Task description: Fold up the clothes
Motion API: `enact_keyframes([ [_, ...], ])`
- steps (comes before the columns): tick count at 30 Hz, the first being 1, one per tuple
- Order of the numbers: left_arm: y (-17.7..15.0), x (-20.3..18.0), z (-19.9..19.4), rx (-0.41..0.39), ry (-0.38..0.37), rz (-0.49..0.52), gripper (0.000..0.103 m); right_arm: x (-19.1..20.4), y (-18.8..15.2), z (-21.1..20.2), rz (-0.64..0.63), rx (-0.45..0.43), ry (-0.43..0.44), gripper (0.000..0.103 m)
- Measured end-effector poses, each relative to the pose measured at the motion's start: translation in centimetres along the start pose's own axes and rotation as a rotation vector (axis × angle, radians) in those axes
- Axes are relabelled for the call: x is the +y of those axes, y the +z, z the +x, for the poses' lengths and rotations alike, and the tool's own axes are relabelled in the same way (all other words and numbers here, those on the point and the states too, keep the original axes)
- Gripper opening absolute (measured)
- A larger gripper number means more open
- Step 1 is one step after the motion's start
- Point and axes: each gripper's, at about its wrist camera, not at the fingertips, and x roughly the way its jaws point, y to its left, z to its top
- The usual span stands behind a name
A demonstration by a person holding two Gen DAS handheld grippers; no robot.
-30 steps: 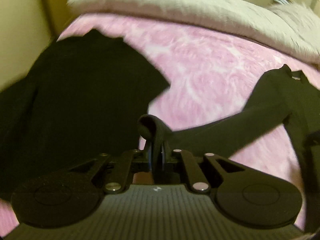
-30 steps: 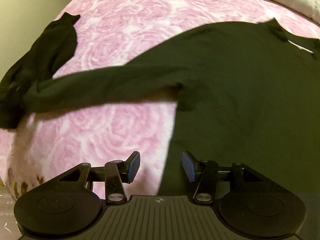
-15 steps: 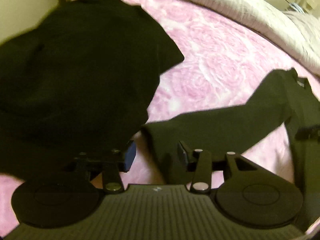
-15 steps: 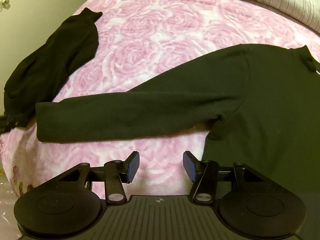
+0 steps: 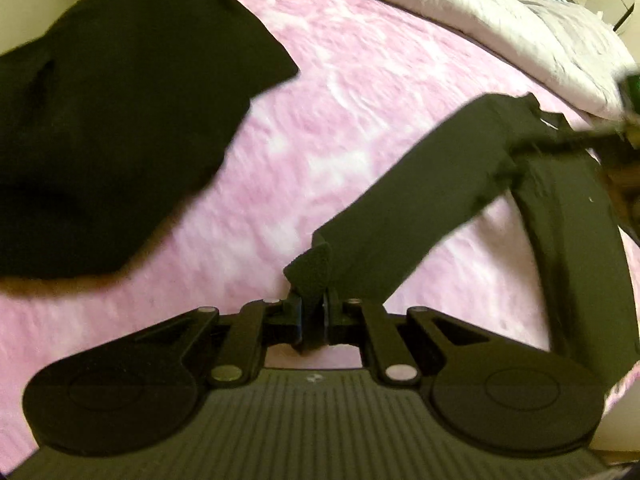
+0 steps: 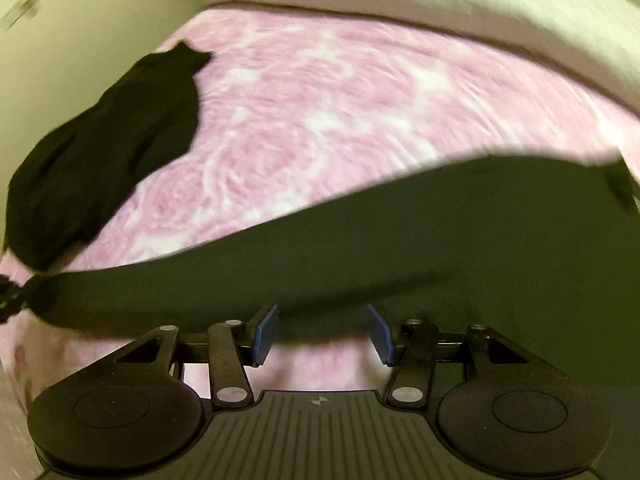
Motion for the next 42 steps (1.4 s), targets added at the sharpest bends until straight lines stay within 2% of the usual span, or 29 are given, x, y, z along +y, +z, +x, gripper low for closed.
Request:
enact_keyframes([
  [3,-0.7,-0.5,0.6,-0.019,0.006,-0.012,0.006,2.3,3.0,2.1,-0.227,0.011,0.051,0.052],
  [5,-0.6,-0.3,0.9,-0.043,0.017,-0.020,0.006,3.9,4.2,3.9,-0.401,0.044,0.054,0.053],
  [10,0.1,0.7,0.6,-0.111,0.036,0.013,0.006,7.0,5.2,8.3,-0.830,0.143,0.110,0.052],
  [15,0.2,1.0,-0.1,-0.156,0.034,0.065,0.006,8.8,4.2,12.3,-1.079,0.302,0.204,0.051],
  [16,0.3,1.0,-0.2,-0.165,0.034,0.075,0.006,8.8,3.8,12.7,-1.099,0.317,0.213,0.040],
  [17,0.3,1.0,-0.5,-0.176,0.035,0.078,0.006,8.7,3.7,12.7,-1.094,0.321,0.215,0.026],
  [18,0.7,1.2,-0.7,-0.196,0.039,0.069,0.006,8.7,3.8,12.8,-1.082,0.324,0.215,0.002],
  [20,1.6,1.5,-1.2,-0.237,0.047,0.048,0.006,8.9,4.6,12.1,-1.070,0.291,0.203,0.001],
  [23,4.0,2.6,-0.4,-0.294,0.080,0.023,0.009,9.1,7.1,11.4,-1.027,0.183,0.146,0.001],
  [25,5.9,3.8,1.0,-0.308,0.116,-0.045,0.016,8.9,8.9,11.6,-0.963,0.120,0.095,0.001],
  [27,7.0,5.2,2.0,-0.277,0.156,-0.115,0.018,8.7,10.0,12.0,-0.903,0.066,0.025,0.006],
  [28,7.1,5.7,2.0,-0.278,0.175,-0.134,0.021,8.5,10.5,12.2,-0.872,0.040,-0.010,0.011],
  [29,6.9,6.1,1.7,-0.285,0.183,-0.145,0.024,8.3,10.8,12.0,-0.843,0.003,-0.046,0.021],
  [30,6.5,6.2,1.4,-0.286,0.186,-0.149,0.029,8.1,11.0,11.5,-0.805,-0.031,-0.064,0.030],
  [32,5.7,6.3,1.2,-0.270,0.186,-0.148,0.031,7.4,11.0,10.1,-0.694,-0.073,-0.047,0.037],
  [34,5.0,6.0,1.5,-0.239,0.183,-0.134,0.031,7.0,9.8,9.0,-0.600,-0.084,-0.024,0.040],
  [38,5.2,5.3,3.2,-0.213,0.157,-0.108,0.031,7.5,5.8,7.8,-0.500,-0.054,-0.040,0.041],
  [42,6.5,4.4,4.9,-0.193,0.181,-0.091,0.032,6.3,0.7,7.1,-0.286,0.007,-0.059,0.043],
])
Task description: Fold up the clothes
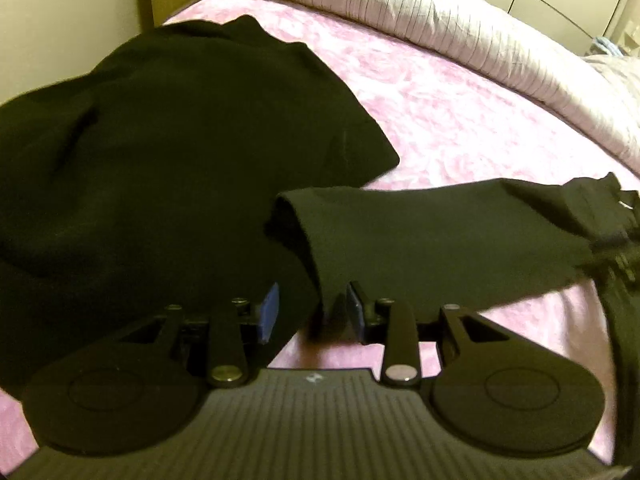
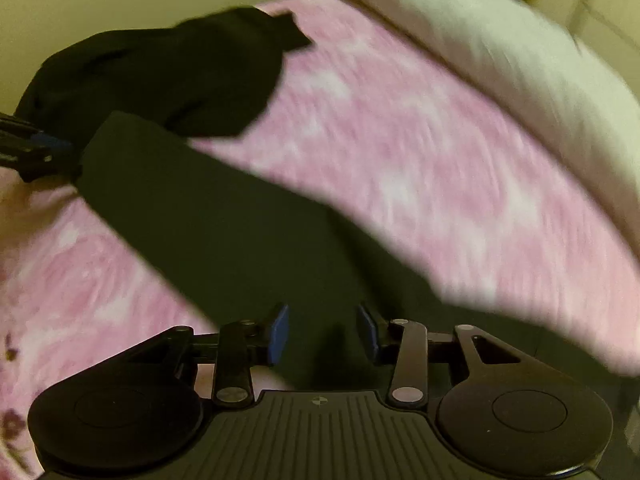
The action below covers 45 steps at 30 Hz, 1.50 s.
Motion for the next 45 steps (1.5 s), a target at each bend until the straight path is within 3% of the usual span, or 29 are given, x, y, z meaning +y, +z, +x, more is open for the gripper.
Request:
enact_keyframes([
  [3,0.2,-1.3,-1.0,-0.032,0.006,0.039,0.031,-1.0,-3.4,-0.9,0.198,0.036,-0.024,0.043],
  [6,0.2,-3.5,-1.8,-0.050,-0.003,0.114,0.031,-2.0,-5.5,-3.3,0.377,-0.007,-0.048,0.043],
  [8,0.3,-5.6,-1.3,-0.029,-0.040,0.168,0.031,-2.9,-6.7,-4.4,0.465,-0.014,-0.089,0.044],
  [11,0.9,-9.4,0.2,0.011,-0.142,0.243,0.031,-4.6,-8.9,-4.0,0.590,0.076,-0.102,0.045],
  [13,1.7,-13.1,1.6,0.012,-0.222,0.331,0.031,-5.1,-10.3,-3.5,0.628,0.128,-0.090,0.045],
  [16,3.1,-19.4,4.0,-0.005,-0.341,0.459,0.031,-5.1,-11.8,-4.6,0.657,0.096,-0.069,0.045],
  [20,5.3,-26.2,7.3,-0.028,-0.493,0.516,0.031,-4.7,-13.6,-5.9,0.681,0.085,-0.069,0.045],
  [23,6.1,-28.9,10.8,0.022,-0.473,0.577,0.031,-4.9,-14.9,-6.9,0.705,0.066,-0.054,0.045],
  [27,7.2,-28.0,14.3,0.057,-0.363,0.593,0.034,-6.6,-16.1,-8.8,0.709,0.065,-0.086,0.045],
  [30,9.1,-27.3,13.2,0.029,-0.291,0.538,0.030,-9.1,-17.5,-11.6,0.705,0.057,-0.164,0.045],
  [33,11.0,-26.5,12.1,0.000,-0.220,0.482,0.030,-13.1,-17.3,-13.8,0.637,-0.009,-0.184,0.045],
  [38,12.1,-34.3,9.7,-0.052,-0.302,0.525,0.035,-21.0,-13.5,-13.7,0.490,-0.086,-0.179,0.046],
  [41,11.6,-41.4,10.7,-0.061,-0.383,0.615,0.042,-26.0,-10.8,-12.6,0.369,-0.118,-0.164,0.046],
  [45,11.2,-48.8,13.9,-0.055,-0.389,0.693,0.042,-31.2,-7.3,-9.3,0.242,-0.123,-0.157,0.049],
])
